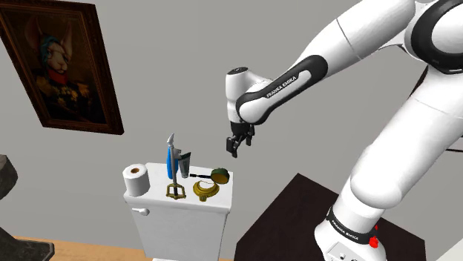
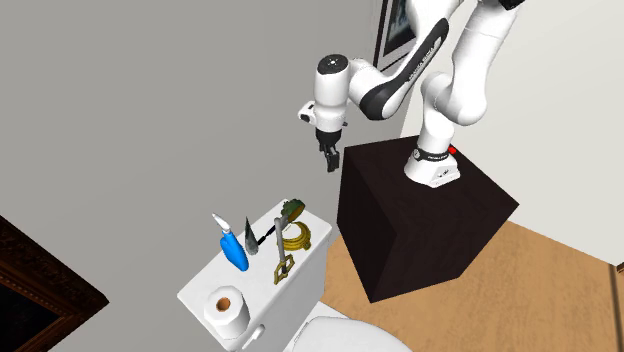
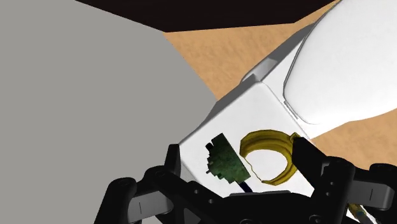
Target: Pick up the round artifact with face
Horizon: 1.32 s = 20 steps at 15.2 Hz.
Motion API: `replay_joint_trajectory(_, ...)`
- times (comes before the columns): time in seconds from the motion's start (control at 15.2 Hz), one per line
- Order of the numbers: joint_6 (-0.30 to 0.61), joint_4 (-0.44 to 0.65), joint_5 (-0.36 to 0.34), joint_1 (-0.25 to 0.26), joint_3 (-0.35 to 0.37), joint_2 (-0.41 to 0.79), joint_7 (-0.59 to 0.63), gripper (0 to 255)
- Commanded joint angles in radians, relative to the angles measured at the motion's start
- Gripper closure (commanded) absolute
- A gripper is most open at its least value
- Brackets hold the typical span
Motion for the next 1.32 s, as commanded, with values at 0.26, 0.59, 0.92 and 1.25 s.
replay_joint_trajectory(0.26, 0.132, 0.102, -0.176, -0.018, 0.0, 0.259, 0.119, 0)
replay_joint_trajectory(0.59, 0.195, 0.222, -0.323, 0.008, -0.041, 0.469, 0.222, 0)
replay_joint_trajectory(0.92, 0.228, 0.367, -0.426, 0.051, -0.094, 0.665, 0.291, 0)
replay_joint_trajectory(1.25, 0.267, 0.387, -0.455, 0.064, -0.114, 0.729, 0.323, 0)
